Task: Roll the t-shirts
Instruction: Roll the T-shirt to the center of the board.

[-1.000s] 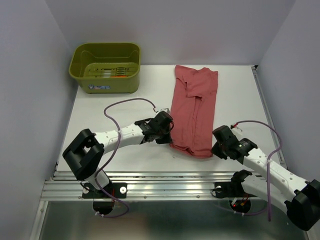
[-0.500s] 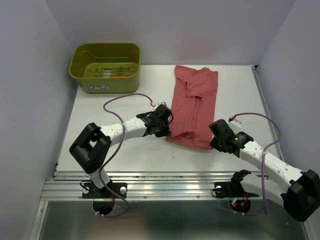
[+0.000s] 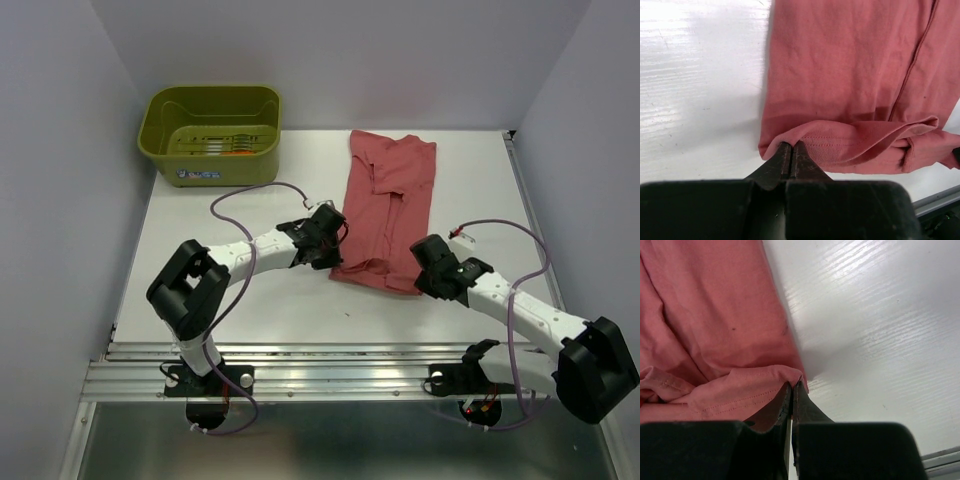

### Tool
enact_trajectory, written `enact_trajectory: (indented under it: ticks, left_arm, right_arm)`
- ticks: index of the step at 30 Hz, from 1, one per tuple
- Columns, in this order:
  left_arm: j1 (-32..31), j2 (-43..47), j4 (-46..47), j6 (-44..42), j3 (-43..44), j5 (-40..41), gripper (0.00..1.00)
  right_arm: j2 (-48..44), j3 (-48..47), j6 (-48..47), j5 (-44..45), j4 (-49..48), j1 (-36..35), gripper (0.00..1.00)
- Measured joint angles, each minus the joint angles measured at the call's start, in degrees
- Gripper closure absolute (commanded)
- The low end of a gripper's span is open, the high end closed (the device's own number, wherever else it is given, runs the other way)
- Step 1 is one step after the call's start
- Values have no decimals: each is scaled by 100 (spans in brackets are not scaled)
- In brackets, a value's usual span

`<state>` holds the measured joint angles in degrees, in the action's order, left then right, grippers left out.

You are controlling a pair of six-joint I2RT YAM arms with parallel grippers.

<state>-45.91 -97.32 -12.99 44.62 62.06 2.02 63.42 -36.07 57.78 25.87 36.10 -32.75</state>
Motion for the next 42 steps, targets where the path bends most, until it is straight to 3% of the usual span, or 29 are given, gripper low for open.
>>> enact_trajectory:
  ticks: [1,2,3,5,6,11,14,17,20,22,23,24,27,31,42]
  left_arm:
    - [7,-52,9,-20,31,4,97]
    - [13,-96,7,-35,66,15,87]
    - [26,-142,0,-72,101,28,78]
    - [31,-201,-22,-101,173,85,44]
    - [31,-208,-24,-170,190,118,43]
    - [31,-46,-70,-153,195,369,42]
    - [31,323,-76,-149,118,575,47]
    - [39,872,-48,-144,-52,708,56]
    - [39,1180,-9,-140,-323,721,66]
    - [35,1204,11,-131,-496,706,66]
    - [28,1198,9,-133,-599,688,63]
    - [20,1189,-15,-131,-723,654,60]
    - [-22,1189,-76,-131,-962,562,53]
    - [-90,1189,-4,-162,-994,426,46]
    - [-98,1023,448,-175,-992,-173,46]
  right_arm:
    - [44,-7,-2,7,-22,0,79]
    - [111,-26,-15,22,-55,0,73]
    - [175,-66,-42,55,-85,0,60]
    - [247,-205,-157,140,-98,0,49]
    - [247,-278,-197,164,-111,0,46]
    - [-299,-463,-431,223,-219,7,45]
    - [-820,-444,-435,181,-208,7,63]
    - [-1263,-256,-411,-39,-210,7,88]
    - [-1316,37,-343,-334,-160,7,94]
    - [-1246,286,-234,-549,-105,7,90]
    - [-1235,404,-188,-634,-44,7,81]
    - [-1235,479,-160,-691,4,7,65]
    - [-1246,640,-46,-898,149,7,53]
    - [-1272,678,17,-1204,138,7,50]
    - [-1788,1086,184,-1718,151,7,51]
